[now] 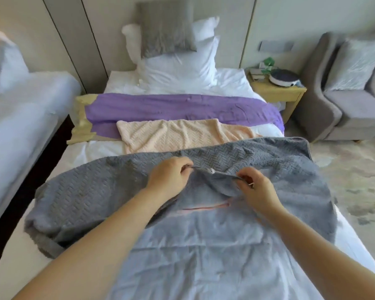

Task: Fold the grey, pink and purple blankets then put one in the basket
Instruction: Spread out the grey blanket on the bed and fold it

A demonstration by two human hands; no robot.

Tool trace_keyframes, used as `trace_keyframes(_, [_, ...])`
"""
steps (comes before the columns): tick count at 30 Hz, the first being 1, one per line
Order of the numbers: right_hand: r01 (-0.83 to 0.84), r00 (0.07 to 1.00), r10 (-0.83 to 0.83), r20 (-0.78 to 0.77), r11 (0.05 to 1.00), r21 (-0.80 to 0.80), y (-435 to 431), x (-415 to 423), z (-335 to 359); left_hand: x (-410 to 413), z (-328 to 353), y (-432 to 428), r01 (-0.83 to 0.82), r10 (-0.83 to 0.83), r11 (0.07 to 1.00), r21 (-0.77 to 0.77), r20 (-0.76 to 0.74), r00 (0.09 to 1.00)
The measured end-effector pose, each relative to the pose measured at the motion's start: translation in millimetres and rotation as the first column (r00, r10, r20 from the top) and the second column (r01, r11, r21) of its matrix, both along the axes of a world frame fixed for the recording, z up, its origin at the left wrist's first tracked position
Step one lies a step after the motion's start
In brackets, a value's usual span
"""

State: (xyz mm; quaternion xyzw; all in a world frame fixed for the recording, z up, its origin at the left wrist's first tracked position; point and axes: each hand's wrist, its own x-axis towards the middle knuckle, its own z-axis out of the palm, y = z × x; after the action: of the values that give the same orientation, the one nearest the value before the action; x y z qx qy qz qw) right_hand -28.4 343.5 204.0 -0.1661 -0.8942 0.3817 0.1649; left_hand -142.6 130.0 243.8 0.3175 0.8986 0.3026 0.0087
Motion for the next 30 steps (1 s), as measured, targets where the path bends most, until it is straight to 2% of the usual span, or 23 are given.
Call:
trace_keyframes(5, [-0.043, 0.973, 0.042, -0.229, 0.999, -0.002, -1.9, -14.6, 112.8, -8.0, 101.8, 13.5, -0.037, 0.06, 0.978, 0.206, -0.105, 0.993])
trace_keyframes(8, [-0.053, 0.946, 0.049, -0.32, 0.999, -0.003, -4.4, -18.7, 157.8, -13.6, 155.7, 20.1, -0.068, 0.107, 0.934, 0.35, -0.094, 0.99])
trace_keyframes(10, [-0.091, 0.923, 0.081, -0.375, 0.996, -0.008, -7.3, -20.0, 179.3, -15.2, 188.6, 22.1, -0.064, 0.064, 0.865, 0.497, 0.017, 0.998])
trace_keyframes(12, [-0.139, 0.892, 0.127, -0.434, 0.99, 0.002, -12.5, -20.6, 193.2, -11.4, 215.7, 23.7, -0.065, -0.069, 0.749, 0.659, 0.175, 0.982])
trace_keyframes(14, [-0.166, 0.864, 0.176, -0.471, 0.984, 0.062, -18.6, -22.3, 200.8, -6.0, 234.5, 26.9, -0.072, -0.134, 0.666, 0.743, 0.215, 0.967])
trace_keyframes(18, [-0.164, 0.86, 0.205, -0.466, 0.978, 0.129, -29.1, -30.9, 206.8, 5.8, 258.3, 35.9, -0.101, -0.167, 0.562, 0.821, 0.232, 0.958])
trace_keyframes(22, [-0.179, 0.84, 0.207, -0.502, 0.978, 0.103, -39.3, -37.0, 208.5, 14.9, 270.4, 42.7, -0.114, -0.13, 0.535, 0.837, 0.215, 0.968])
trace_keyframes(30, [-0.056, 0.906, 0.13, -0.402, 0.98, 0.19, -49.8, -47.0, 199.0, 26.0, 284.4, 50.9, -0.147, -0.098, 0.404, 0.903, 0.203, 0.974])
